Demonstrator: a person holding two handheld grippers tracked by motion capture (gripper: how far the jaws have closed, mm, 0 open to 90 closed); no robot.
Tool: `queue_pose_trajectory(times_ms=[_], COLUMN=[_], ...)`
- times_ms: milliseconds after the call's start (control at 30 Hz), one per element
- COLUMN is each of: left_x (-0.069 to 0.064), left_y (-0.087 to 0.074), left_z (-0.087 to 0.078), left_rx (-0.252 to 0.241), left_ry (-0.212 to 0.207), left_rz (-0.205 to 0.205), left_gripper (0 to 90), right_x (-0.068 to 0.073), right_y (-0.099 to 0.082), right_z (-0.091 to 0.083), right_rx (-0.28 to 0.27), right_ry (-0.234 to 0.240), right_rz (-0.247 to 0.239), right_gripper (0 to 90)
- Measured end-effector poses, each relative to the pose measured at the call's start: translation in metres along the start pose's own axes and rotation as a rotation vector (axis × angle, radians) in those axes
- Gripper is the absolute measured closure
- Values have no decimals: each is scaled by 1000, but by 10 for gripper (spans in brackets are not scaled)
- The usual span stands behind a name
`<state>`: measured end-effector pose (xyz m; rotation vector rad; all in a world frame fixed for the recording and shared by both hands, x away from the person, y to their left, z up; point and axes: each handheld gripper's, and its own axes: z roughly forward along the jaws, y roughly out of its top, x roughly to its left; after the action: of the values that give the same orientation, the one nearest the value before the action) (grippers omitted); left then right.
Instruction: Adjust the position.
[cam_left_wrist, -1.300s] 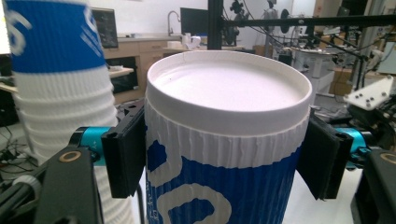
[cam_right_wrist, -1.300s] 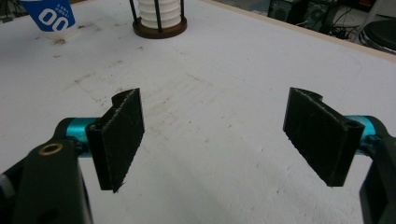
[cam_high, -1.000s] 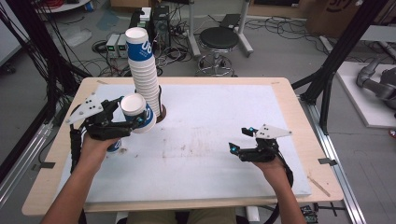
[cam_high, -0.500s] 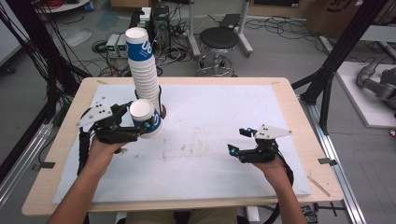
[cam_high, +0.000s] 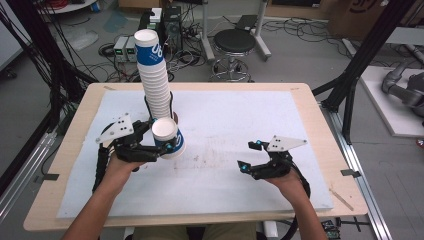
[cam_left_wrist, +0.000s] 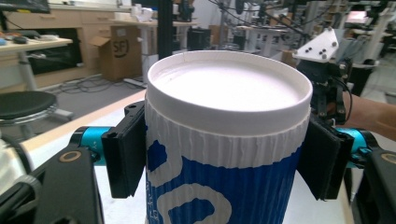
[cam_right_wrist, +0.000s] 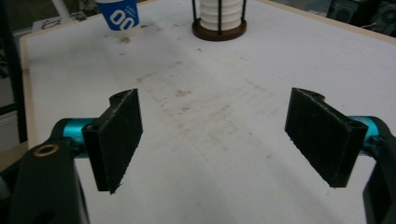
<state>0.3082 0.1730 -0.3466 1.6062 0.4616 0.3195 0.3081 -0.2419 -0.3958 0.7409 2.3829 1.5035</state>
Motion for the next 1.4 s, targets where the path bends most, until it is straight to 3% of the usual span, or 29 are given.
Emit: queue_pose_trajectory(times_ms=[600,1167,1400], left_x=[-13,-20,-20], left_y=[-17,-20,-20], left_z=[30,52,56], left_rx=[46,37,39], left_ry=[-139,-261,-286], left_rz=[11,2,-1], left_gripper=[271,274,274], right_x=[24,36,38], right_y=[14,22,24], right_z=[20,42,45], right_rx=[-38,-48,-59], right_ry=[138,234,263], right_rz=[-67,-80,-71], right_gripper=[194,193,194])
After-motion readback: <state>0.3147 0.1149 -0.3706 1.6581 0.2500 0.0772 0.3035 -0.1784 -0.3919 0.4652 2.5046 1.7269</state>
